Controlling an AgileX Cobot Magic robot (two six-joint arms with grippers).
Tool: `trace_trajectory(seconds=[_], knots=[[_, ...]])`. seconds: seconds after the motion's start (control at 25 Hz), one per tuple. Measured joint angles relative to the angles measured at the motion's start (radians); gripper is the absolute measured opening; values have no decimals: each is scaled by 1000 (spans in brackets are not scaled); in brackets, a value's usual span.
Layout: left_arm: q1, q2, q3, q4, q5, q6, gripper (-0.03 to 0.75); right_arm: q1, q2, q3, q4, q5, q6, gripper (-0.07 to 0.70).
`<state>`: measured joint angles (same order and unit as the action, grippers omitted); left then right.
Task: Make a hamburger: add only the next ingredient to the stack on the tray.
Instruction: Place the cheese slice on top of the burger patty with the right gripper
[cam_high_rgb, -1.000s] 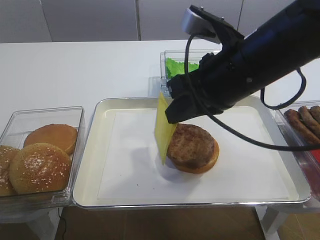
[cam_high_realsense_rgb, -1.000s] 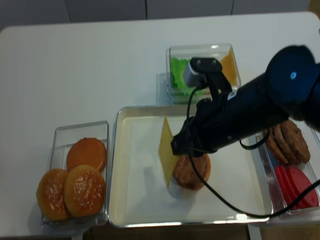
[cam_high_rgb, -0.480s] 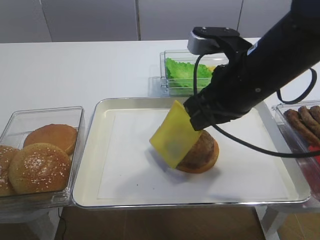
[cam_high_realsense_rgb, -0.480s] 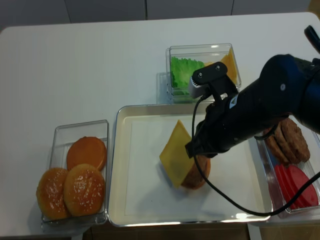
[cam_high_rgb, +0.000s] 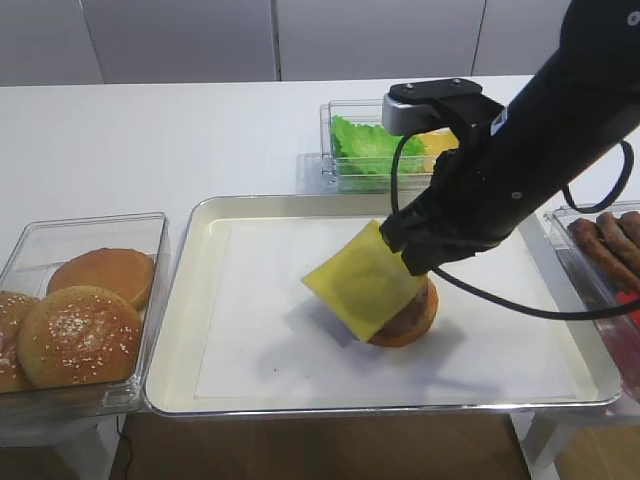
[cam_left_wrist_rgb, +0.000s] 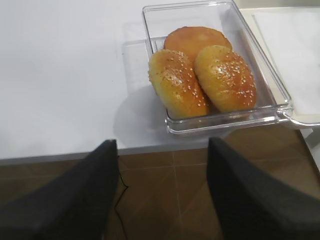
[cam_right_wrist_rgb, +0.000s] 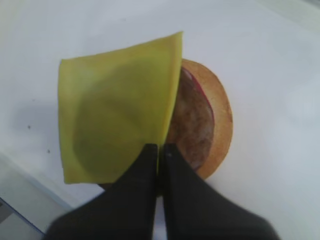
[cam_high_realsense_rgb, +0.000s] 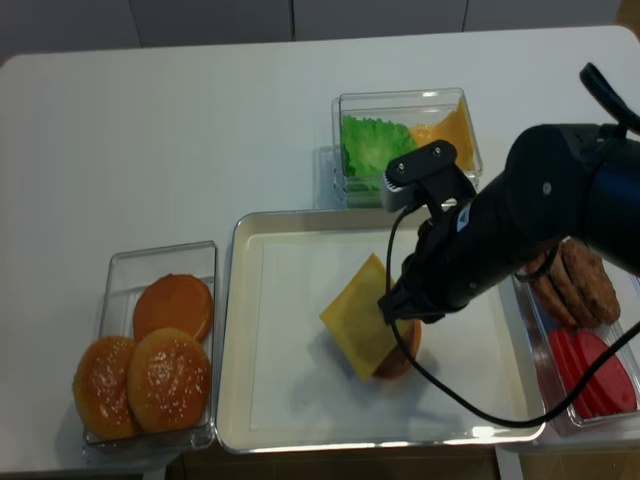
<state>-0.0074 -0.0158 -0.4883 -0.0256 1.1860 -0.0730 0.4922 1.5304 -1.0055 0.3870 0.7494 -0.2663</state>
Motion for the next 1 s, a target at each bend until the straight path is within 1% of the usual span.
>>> trace_trajectory(seconds=[0.16, 0.52, 0.6, 0.64, 0.72, 0.84, 0.92, 1.0], knots=[[0, 0, 0, 0, 0, 0, 422, 0, 0, 0, -55, 11, 45, 11], [0, 0, 0, 0, 0, 0, 422, 0, 0, 0, -64, 19, 53, 11], [0, 0, 0, 0, 0, 0, 422, 0, 0, 0, -64, 19, 53, 19], [0, 0, 0, 0, 0, 0, 422, 0, 0, 0, -64, 19, 55, 36], [0, 0, 0, 0, 0, 0, 422, 0, 0, 0, -64, 19, 57, 106], [0, 0, 0, 0, 0, 0, 422, 0, 0, 0, -74, 19, 64, 290], [0, 0, 0, 0, 0, 0, 422, 0, 0, -4, -104, 20, 95, 407], [0, 0, 0, 0, 0, 0, 422, 0, 0, -18, -147, 26, 129, 473]])
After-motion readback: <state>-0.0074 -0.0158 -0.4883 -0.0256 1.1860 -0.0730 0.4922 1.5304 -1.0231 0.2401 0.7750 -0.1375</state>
